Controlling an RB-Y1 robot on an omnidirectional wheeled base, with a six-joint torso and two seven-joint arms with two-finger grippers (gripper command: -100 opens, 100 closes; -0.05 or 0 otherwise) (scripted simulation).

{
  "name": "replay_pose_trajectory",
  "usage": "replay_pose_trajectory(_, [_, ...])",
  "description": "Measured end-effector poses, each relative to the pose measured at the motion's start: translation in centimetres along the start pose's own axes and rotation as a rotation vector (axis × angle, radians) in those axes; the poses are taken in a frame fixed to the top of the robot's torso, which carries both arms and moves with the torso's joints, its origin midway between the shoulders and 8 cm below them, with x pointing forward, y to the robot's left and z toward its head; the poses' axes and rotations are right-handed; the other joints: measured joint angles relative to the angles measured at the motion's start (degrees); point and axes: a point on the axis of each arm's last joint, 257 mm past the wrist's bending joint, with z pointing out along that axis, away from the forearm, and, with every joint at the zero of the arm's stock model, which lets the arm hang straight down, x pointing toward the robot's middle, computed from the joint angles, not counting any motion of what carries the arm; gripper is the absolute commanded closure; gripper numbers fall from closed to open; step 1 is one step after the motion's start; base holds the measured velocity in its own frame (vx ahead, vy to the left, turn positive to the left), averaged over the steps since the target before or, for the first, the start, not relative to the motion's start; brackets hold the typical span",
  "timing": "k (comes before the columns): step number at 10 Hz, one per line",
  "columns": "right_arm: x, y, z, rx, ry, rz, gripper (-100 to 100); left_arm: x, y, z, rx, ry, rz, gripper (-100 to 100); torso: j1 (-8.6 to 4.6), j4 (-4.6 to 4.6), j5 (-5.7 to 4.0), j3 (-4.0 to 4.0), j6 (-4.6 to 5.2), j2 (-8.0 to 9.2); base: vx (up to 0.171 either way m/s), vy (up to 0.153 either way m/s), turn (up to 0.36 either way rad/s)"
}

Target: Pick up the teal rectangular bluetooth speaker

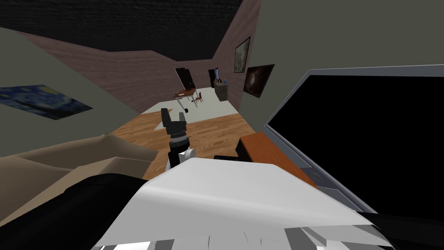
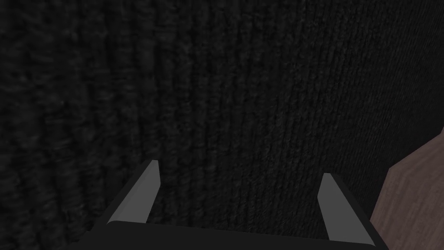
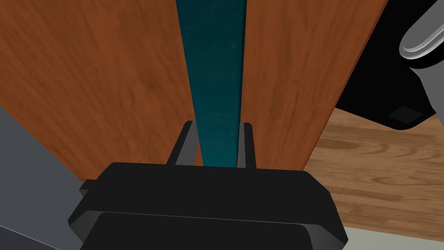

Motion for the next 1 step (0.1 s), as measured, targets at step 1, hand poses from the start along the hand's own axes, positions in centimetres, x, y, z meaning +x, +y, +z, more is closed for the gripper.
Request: replay_pose_trajectory(1, [-0.01,-0.03,-0.03,-0.001,0.0,0.0,0,0.0,0.0,0.0,0.0,0.0,0.0,0,-0.04,0.01,-0.02,0.02,-0.01,0.03,0.0,0.0,0.0])
